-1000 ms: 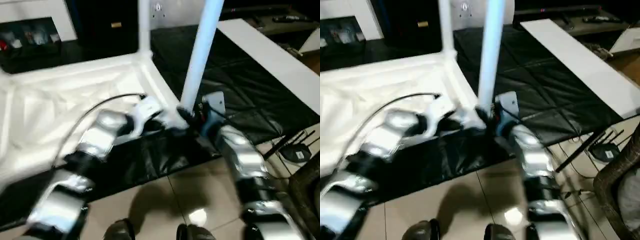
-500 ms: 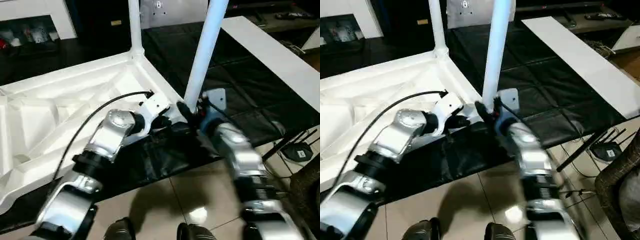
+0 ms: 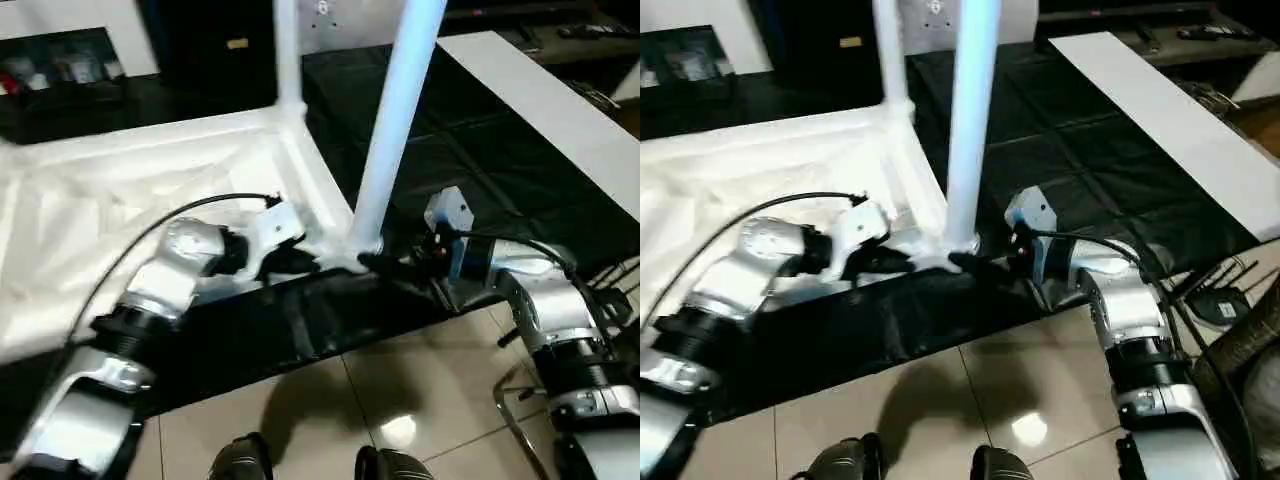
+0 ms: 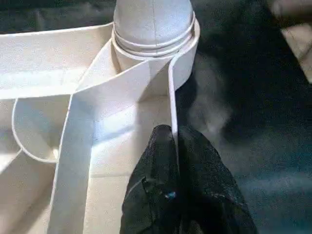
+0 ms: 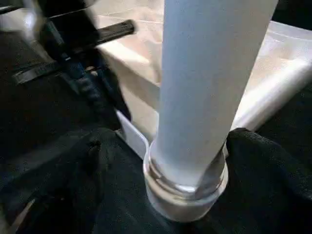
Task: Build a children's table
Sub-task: Rotate leg to tighten
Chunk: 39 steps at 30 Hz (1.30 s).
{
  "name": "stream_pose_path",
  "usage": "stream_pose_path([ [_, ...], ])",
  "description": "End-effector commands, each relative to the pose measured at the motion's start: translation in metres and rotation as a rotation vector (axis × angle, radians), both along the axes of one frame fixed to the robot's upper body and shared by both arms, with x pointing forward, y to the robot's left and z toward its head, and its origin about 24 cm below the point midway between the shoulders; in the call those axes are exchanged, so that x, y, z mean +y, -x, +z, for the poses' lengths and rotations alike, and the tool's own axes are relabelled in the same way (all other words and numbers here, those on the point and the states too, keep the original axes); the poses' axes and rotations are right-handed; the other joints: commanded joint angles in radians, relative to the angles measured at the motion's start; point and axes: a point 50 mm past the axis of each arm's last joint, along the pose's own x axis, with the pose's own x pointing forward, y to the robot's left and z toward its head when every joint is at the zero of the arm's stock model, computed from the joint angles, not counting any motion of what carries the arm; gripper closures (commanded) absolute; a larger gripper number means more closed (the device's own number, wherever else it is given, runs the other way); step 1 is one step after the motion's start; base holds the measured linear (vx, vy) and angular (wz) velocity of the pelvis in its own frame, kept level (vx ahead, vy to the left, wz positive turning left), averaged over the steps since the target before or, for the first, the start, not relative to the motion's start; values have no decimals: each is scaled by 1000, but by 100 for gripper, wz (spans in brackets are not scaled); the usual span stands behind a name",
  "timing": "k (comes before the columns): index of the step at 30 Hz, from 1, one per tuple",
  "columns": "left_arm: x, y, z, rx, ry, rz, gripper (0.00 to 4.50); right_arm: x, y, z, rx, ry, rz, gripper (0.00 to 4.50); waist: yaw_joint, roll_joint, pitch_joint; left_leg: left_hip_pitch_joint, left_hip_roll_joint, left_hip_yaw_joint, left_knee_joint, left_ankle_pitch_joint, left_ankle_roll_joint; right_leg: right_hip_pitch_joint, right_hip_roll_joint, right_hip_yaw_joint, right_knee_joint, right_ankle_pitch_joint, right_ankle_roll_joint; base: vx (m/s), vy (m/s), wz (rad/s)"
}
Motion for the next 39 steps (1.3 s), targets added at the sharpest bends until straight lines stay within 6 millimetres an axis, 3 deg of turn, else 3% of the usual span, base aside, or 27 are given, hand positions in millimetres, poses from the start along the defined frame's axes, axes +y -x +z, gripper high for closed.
stream_pose_path([
  [1,-13,7,7,-28,-7,-140,450,2,-2,6,-17,-3,51,52,-2,3,-77,41,46,-16,-54,-211,69,43,-72,36,-61,-131,-276,0,0,0],
  [5,-6,15,7,-3,-34,-228,450,2,-1,10,30,-35,140,52,10,4,-81,40,47,-15,-52,-185,75,44,-72,34,-52,-84,-286,0,0,0],
  [28,2,19,8,19,-58,-278,450,5,4,2,136,-10,325,248,12,4,-78,37,47,-16,-52,-182,78,43,-74,30,-52,-104,-292,0,0,0],
  [37,-1,17,7,20,-40,-242,450,9,8,-2,155,-27,336,258,12,7,-81,39,47,-16,-52,-182,75,44,-73,29,-51,-89,-298,0,0,0],
  [39,-6,14,7,19,-16,-193,450,13,8,-5,171,-57,272,259,14,6,-81,40,48,-15,-52,-180,72,44,-74,30,-50,-84,-299,0,0,0],
])
